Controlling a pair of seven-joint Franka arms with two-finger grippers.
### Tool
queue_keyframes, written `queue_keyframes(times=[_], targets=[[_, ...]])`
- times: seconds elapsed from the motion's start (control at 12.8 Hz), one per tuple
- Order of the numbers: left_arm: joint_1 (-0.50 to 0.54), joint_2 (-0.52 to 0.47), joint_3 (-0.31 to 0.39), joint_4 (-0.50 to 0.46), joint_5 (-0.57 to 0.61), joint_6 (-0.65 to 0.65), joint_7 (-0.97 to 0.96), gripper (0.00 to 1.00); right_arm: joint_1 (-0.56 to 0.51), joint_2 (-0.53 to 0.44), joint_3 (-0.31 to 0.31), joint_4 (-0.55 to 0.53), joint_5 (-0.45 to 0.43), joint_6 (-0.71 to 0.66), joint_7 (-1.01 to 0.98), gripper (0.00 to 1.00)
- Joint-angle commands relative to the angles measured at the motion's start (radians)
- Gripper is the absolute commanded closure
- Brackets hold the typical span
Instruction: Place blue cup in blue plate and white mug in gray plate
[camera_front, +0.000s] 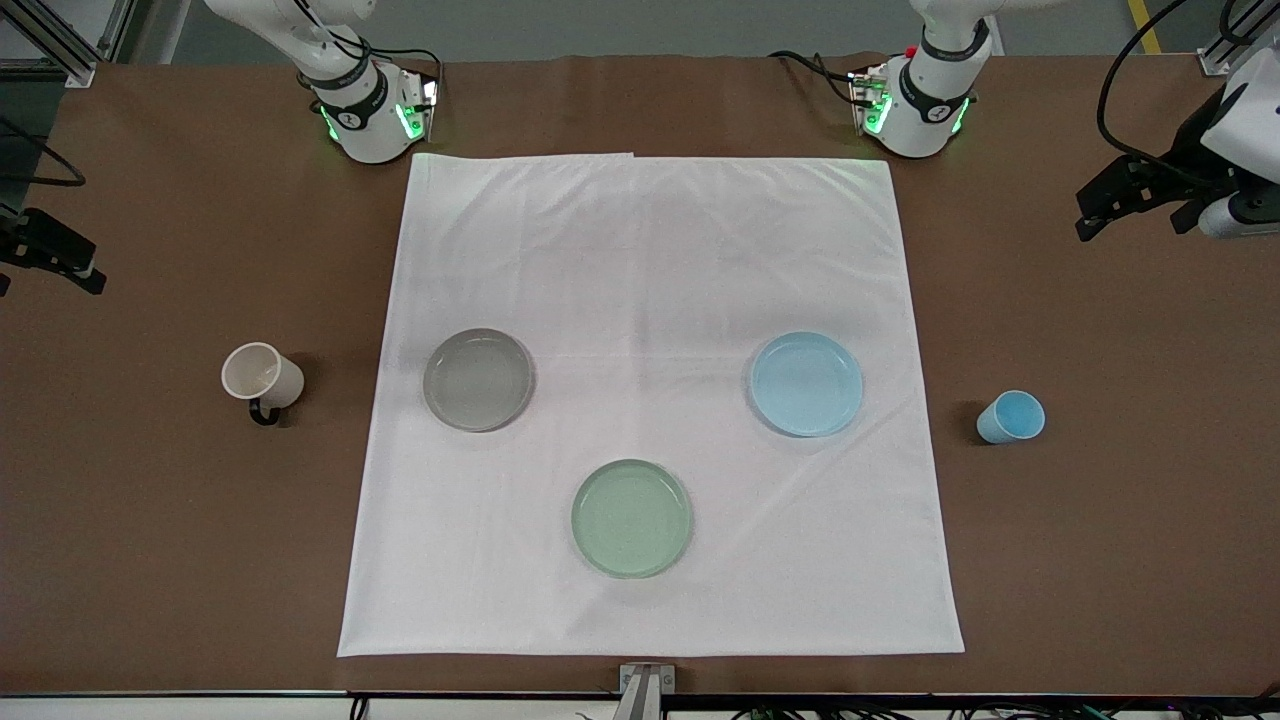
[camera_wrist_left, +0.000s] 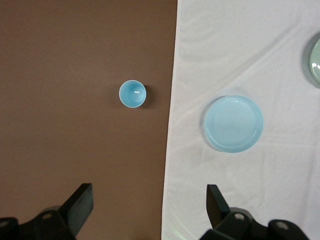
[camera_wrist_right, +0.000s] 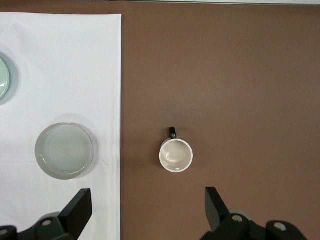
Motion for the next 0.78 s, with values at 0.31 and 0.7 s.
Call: queue_keyframes(times=[0.31, 0.7], targets=[[-0.004, 0.061, 0.008, 0.063, 0.000, -0.006, 0.015, 0.00, 0.001, 0.006, 0.000, 0.016, -0.002, -0.013, 0.017, 0.00], [0.037, 0.177, 0.009, -0.001, 0.120, 0.126, 0.013, 0.00, 0.005, 0.083, 0.000, 0.016, -0.001, -0.004, 0.017, 0.00]])
